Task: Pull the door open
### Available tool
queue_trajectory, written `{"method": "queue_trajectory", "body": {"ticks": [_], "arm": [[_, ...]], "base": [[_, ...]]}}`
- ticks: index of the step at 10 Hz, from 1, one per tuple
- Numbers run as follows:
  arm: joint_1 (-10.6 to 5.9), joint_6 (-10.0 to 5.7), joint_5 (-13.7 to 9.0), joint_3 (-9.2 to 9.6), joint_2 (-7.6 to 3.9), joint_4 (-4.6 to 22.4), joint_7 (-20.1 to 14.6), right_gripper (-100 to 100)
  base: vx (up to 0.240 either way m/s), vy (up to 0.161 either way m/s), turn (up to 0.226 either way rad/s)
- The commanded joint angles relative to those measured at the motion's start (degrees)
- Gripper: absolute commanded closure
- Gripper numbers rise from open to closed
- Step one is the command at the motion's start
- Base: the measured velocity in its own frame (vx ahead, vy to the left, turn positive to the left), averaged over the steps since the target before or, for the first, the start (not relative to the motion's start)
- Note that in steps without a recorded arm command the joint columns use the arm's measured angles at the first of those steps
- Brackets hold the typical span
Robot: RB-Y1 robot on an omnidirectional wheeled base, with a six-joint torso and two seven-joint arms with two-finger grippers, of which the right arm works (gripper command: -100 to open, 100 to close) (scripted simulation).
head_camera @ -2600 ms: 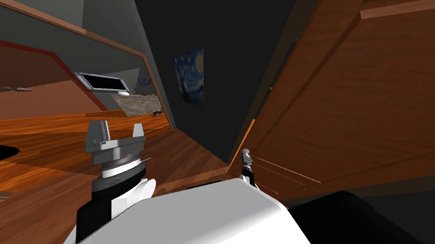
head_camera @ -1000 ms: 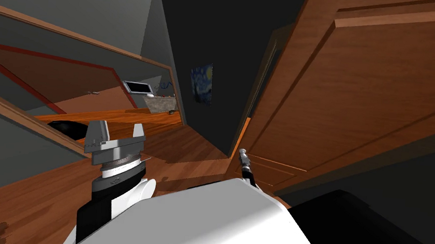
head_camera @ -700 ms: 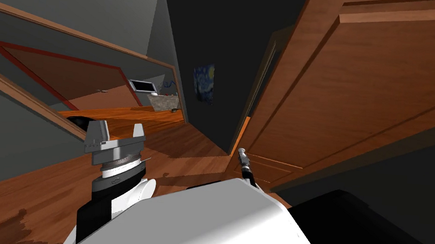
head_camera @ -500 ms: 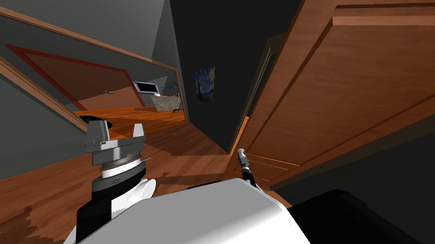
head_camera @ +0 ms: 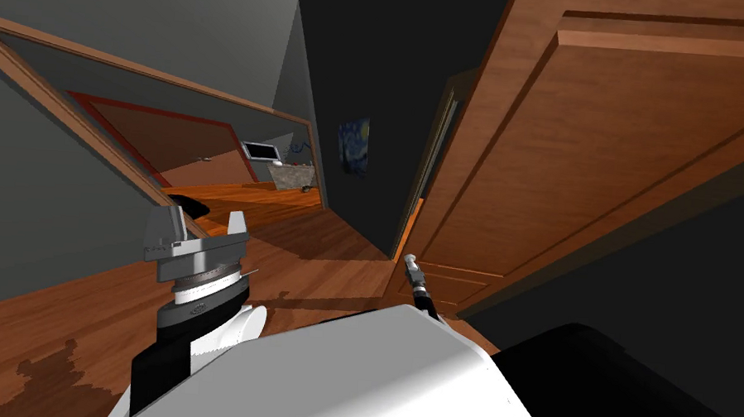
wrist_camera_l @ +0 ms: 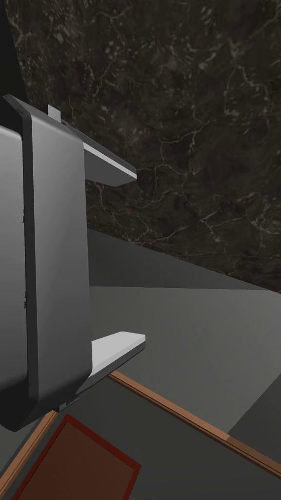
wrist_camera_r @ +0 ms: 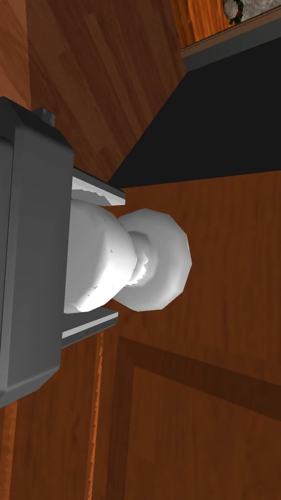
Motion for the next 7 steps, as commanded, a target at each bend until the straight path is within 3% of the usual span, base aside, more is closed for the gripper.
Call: {"method": "queue_trajectory", "body": {"ticks": [1, 7], "arm": [[0.74, -0.68, 0.46, 0.96, -0.72, -0.36, -1.08, 100], [3.11, -3.57, 2.21, 4.39, -3.92, -0.98, -5.11, 100]], "base": [[-0.23, -0.011, 0.127], [-0.212, -0.021, 0.096]]}}
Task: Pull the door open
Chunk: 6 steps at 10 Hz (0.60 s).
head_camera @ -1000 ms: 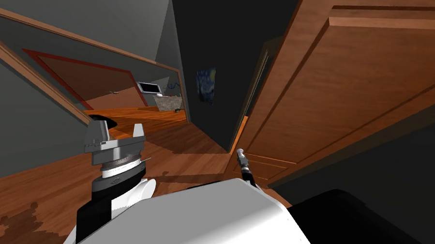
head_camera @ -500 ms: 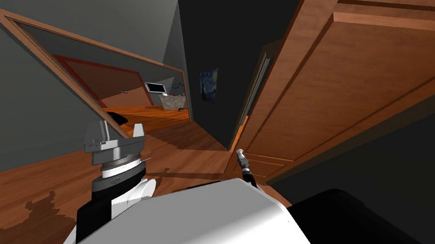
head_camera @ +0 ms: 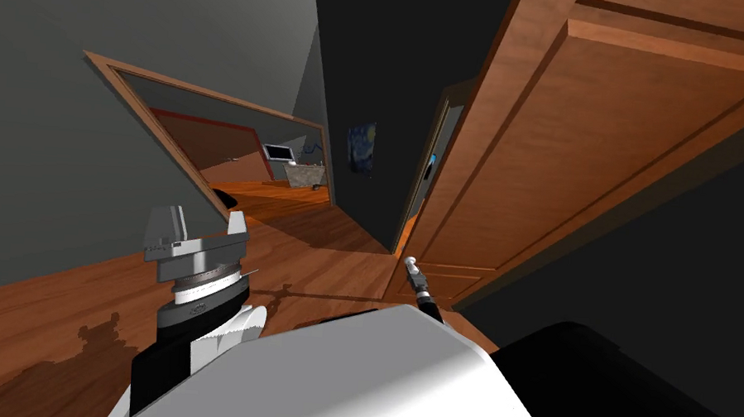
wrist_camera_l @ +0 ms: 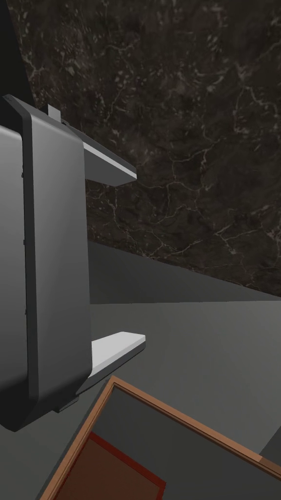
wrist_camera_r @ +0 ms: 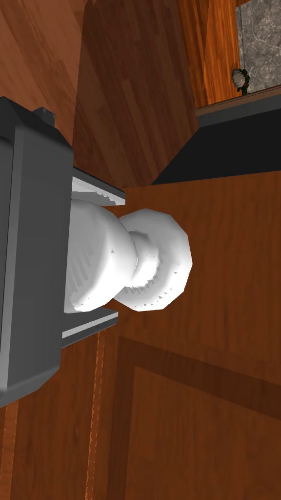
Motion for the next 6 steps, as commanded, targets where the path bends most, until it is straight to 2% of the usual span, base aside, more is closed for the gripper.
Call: {"method": "queue_trajectory", "body": {"ticks": [1, 2, 3, 6], "arm": [[0.47, -0.8, 0.4, 0.79, -0.66, -0.07, -1.01, 100], [0.36, -0.4, 0.26, 0.48, -0.46, -0.16, -0.55, 100], [0.99, -1.49, 0.78, 1.31, -1.12, 0.14, -1.59, 100], [1.74, -3.15, 1.46, 2.33, -2.16, 0.52, -3.0, 100]], "base": [[-0.201, -0.02, 0.075], [-0.09, -0.006, 0.016], [-0.138, -0.036, 0.115], [-0.196, -0.048, 0.123]]}}
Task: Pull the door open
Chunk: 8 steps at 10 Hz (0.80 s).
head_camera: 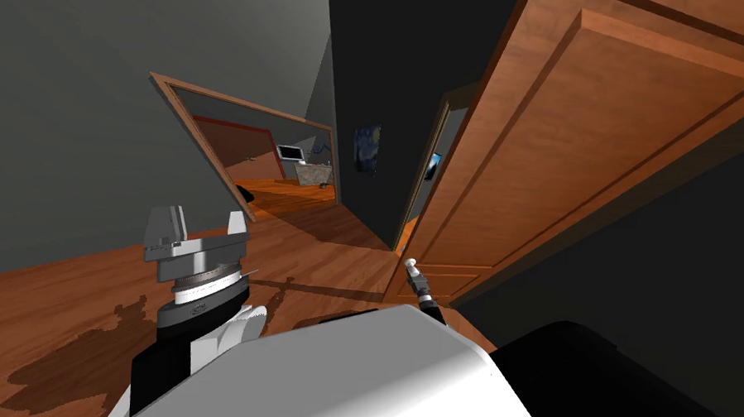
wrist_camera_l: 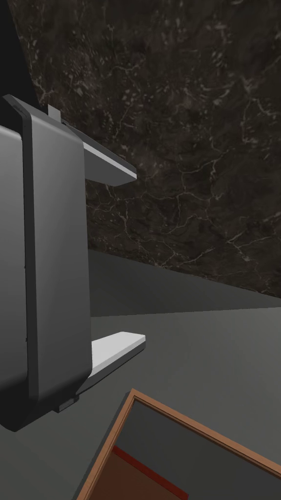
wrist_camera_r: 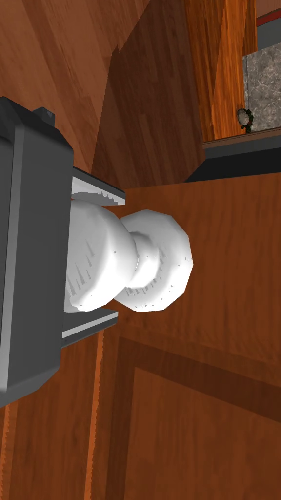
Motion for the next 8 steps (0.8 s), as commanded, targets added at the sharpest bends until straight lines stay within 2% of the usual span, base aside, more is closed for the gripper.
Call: {"method": "queue_trajectory", "body": {"ticks": [1, 5, 6, 7, 8], "arm": [[0.66, -1.26, 0.48, 0.71, -0.77, 0.38, -1.07, 100], [1.84, -3.84, 1.55, 2.3, -2.38, 0.98, -3.27, 100], [2.01, -4.23, 1.71, 2.54, -2.62, 1.07, -3.6, 100], [1.91, -3.91, 1.6, 2.32, -2.58, 1.0, -3.36, 100], [2.3, -5.04, 1.97, 2.91, -2.98, 1.6, -4.07, 100]], "base": [[-0.213, -0.04, 0.14], [-0.181, -0.021, 0.103], [-0.176, -0.034, 0.073], [-0.079, -0.017, 0.016], [-0.141, -0.051, 0.124]]}}
